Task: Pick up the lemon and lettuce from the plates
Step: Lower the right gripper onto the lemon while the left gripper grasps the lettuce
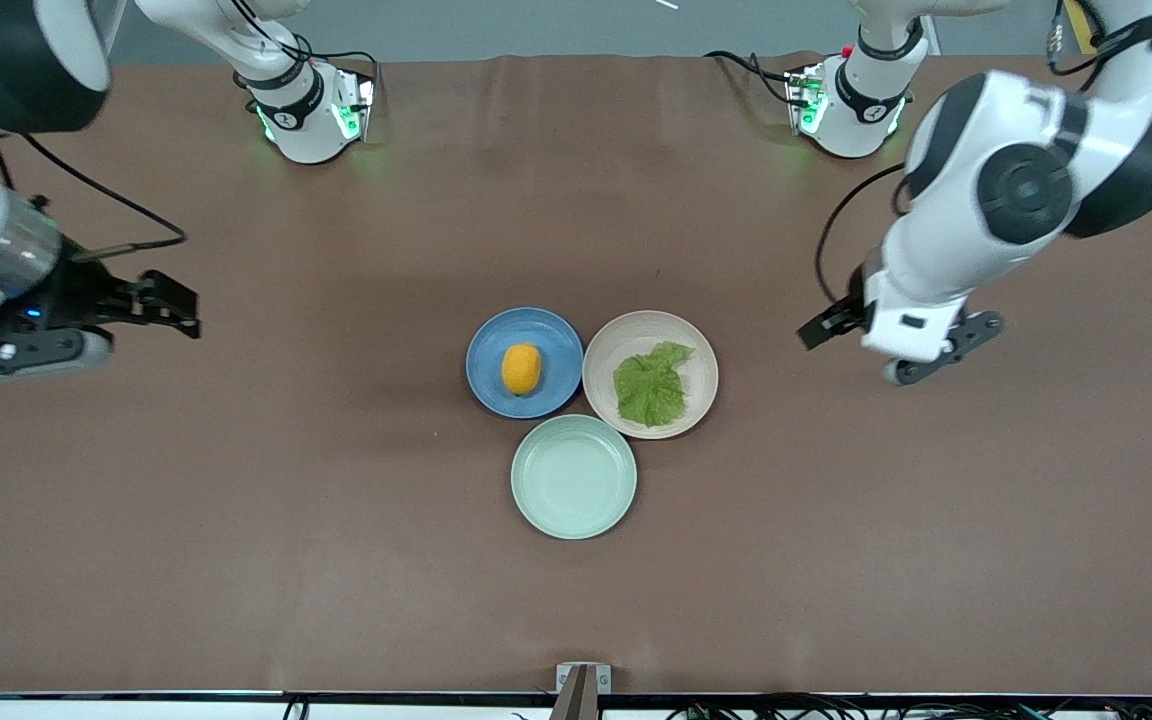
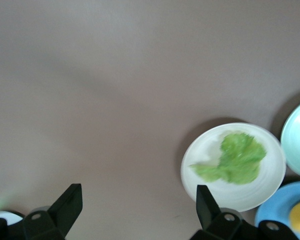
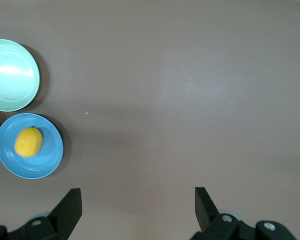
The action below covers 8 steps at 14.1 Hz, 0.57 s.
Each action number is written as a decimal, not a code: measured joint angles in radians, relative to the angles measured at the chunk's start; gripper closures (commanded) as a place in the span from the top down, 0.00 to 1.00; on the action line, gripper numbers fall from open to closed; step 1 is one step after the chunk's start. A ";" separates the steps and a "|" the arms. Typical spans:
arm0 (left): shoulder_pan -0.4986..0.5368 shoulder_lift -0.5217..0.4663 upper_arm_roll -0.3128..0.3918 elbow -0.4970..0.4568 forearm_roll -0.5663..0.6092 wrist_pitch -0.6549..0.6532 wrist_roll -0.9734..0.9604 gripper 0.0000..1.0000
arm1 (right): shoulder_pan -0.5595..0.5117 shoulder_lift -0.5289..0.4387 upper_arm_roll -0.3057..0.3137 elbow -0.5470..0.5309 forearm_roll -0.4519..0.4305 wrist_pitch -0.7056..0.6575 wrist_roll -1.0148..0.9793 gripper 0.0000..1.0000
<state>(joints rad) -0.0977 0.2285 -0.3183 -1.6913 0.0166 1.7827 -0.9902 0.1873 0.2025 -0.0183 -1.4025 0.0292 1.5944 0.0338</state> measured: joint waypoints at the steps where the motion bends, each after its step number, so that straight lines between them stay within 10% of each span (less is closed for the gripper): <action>1: -0.029 0.032 -0.001 -0.002 0.001 0.035 -0.087 1.00 | 0.048 0.013 0.002 -0.001 0.004 0.001 0.082 1.00; 8: -0.174 0.247 -0.001 -0.008 0.043 0.284 -0.563 1.00 | 0.453 0.221 0.009 -0.154 0.004 0.365 0.579 1.00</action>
<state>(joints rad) -0.2716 0.4759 -0.3197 -1.6990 0.0593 2.0667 -1.5530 0.6401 0.4235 -0.0097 -1.5568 0.0330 1.9590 0.6133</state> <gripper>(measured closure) 0.000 0.000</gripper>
